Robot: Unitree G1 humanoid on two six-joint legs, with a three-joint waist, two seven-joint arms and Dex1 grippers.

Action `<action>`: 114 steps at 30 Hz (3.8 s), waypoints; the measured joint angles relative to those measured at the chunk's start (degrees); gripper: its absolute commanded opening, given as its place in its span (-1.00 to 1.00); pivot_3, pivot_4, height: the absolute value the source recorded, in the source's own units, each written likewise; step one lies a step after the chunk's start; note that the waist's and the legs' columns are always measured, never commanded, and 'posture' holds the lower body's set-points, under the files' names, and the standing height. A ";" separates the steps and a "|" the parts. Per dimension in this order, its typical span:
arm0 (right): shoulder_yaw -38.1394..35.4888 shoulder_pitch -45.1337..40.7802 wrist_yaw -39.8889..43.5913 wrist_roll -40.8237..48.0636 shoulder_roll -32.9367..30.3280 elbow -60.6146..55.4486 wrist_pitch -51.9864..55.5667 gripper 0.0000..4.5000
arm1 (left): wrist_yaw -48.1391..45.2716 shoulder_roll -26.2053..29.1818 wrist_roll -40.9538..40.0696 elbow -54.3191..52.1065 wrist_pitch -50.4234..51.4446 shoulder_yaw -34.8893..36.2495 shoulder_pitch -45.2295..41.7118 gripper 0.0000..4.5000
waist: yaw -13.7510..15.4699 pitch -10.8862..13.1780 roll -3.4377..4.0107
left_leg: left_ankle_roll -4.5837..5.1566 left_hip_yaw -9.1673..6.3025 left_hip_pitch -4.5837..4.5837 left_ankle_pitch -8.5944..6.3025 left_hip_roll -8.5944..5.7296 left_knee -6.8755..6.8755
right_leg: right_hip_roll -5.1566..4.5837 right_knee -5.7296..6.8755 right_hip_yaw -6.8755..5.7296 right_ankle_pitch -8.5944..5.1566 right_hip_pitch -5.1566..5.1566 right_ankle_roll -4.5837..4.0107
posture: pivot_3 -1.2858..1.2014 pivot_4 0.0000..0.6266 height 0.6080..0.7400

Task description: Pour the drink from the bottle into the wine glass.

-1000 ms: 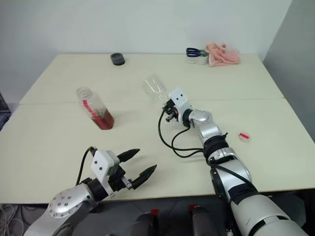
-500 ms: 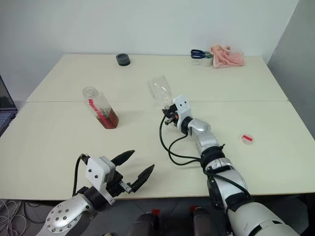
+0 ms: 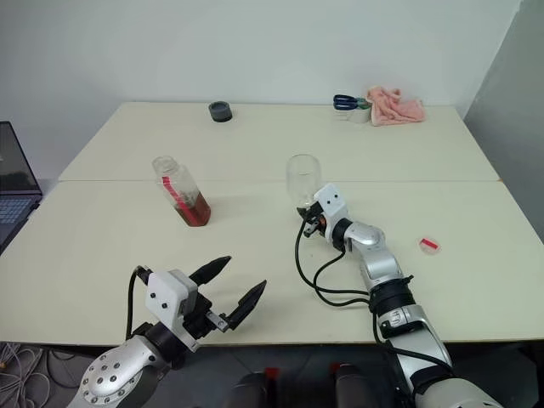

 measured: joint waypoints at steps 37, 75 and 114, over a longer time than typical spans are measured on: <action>-2.30 -23.69 -7.93 -5.15 11.84 41.09 -20.06 0.26 | 6.91 -4.93 3.26 0.10 -2.86 7.74 3.66 1.00 | -1.92 0.76 -0.33 | -0.03 0.38 -0.09 -0.02 0.33 -0.18 | 0.48 0.13 0.73 -0.04 -0.54 -0.14 | 0.03 -0.52 1.00; -6.53 9.25 22.06 32.01 -25.40 -52.10 38.97 0.99 | 14.01 -8.05 6.73 27.60 -10.12 17.31 -16.24 1.00 | -1.26 1.06 -0.60 | -0.07 0.28 -0.18 -0.04 0.34 -0.15 | 0.57 0.02 0.60 -0.17 -0.50 0.35 | 0.03 -0.52 1.00; -8.20 4.82 3.22 45.21 -24.40 -58.55 46.10 0.99 | -1.16 1.89 4.52 64.17 -18.21 17.87 -42.82 1.00 | 0.07 1.08 -0.65 | -0.11 -0.16 -0.99 -0.02 0.28 -0.06 | 0.36 -0.28 -0.09 0.06 -0.93 0.12 | 0.03 -0.52 1.00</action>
